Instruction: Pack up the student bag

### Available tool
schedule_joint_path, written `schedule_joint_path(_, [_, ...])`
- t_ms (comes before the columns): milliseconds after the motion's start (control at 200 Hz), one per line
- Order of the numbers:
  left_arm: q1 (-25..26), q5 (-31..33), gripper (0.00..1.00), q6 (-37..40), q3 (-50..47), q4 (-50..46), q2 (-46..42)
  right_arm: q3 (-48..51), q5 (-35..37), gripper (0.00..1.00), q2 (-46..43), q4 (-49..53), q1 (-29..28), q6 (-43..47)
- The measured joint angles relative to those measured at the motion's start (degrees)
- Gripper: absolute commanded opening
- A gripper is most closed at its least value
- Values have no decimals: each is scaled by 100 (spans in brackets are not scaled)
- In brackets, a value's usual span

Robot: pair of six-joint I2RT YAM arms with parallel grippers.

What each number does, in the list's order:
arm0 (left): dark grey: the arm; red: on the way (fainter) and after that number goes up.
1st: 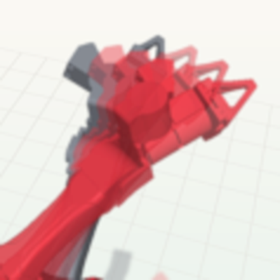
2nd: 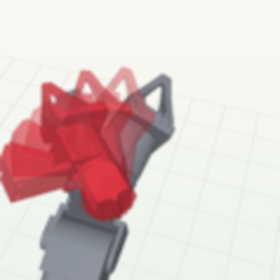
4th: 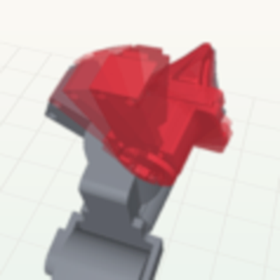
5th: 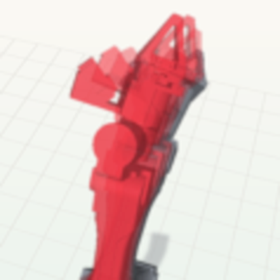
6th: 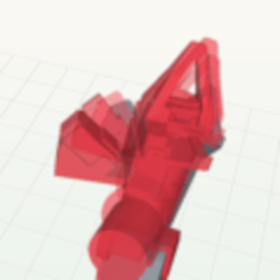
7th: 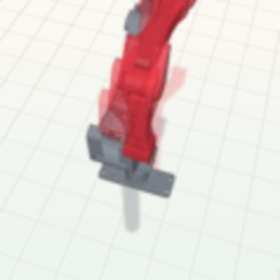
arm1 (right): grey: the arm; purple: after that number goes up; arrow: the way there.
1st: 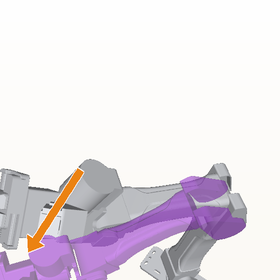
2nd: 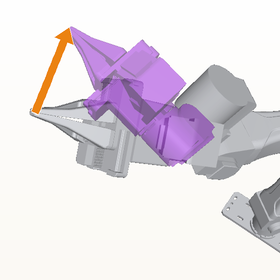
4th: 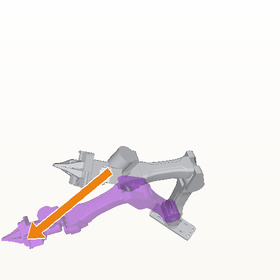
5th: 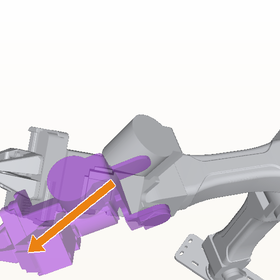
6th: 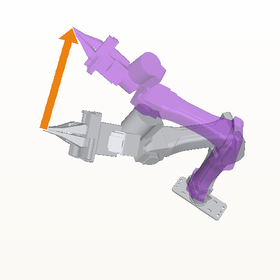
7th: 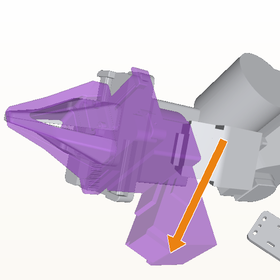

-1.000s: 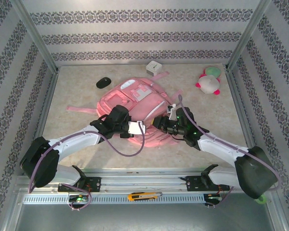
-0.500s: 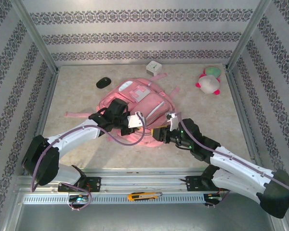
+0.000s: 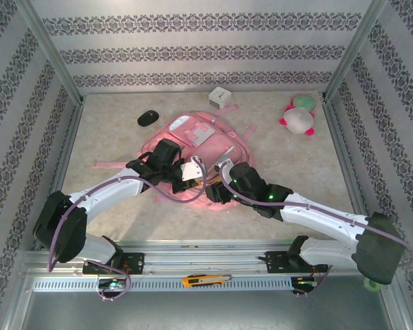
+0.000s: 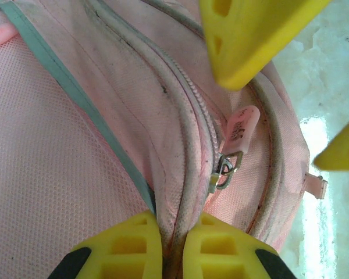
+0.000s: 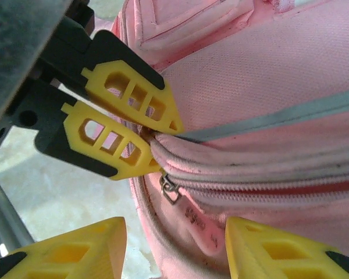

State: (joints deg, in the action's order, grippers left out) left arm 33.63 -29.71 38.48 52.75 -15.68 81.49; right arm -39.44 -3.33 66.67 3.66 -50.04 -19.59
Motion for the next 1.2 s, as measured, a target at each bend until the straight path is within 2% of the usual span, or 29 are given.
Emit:
schedule_joint_path(150, [0, -15, 3, -42, 13, -7, 0, -133, 70, 43, 376, 0, -39, 192])
schedule_joint_path(360, [-35, -28, 2, -105, 13, -24, 0, -212, 623, 10, 568, 76, -122, 221])
schedule_joint_path(475, [-48, -31, 2, -107, 15, -17, 0, -199, 688, 0, 479, 81, -149, 186])
schedule_joint_path(590, [-120, -122, 2, -101, 20, -24, -2, -55, 474, 0, 177, 83, -13, 131])
schedule_joint_path(729, [-232, -234, 1, -37, 20, -33, -26, 258, -2, 0, -258, 81, 597, 4])
schedule_joint_path(879, [-291, -308, 3, 28, 13, -79, -96, 385, -481, 0, -352, 35, 1069, -46])
schedule_joint_path(944, [-302, -315, 14, 26, 7, -96, -125, 389, -647, 0, -337, -2, 1150, -63])
schedule_joint_path(1024, [-319, -308, 38, -103, -17, -118, -168, 389, -824, 0, -247, -48, 1185, -94])
schedule_joint_path(1104, [-400, -243, 47, -507, -140, -131, -319, 389, -944, 0, -109, -20, 1220, -138])
schedule_joint_path(1199, [-487, 131, 55, -1504, -343, -26, -667, 391, -1010, 0, -7, 7, 1231, -166])
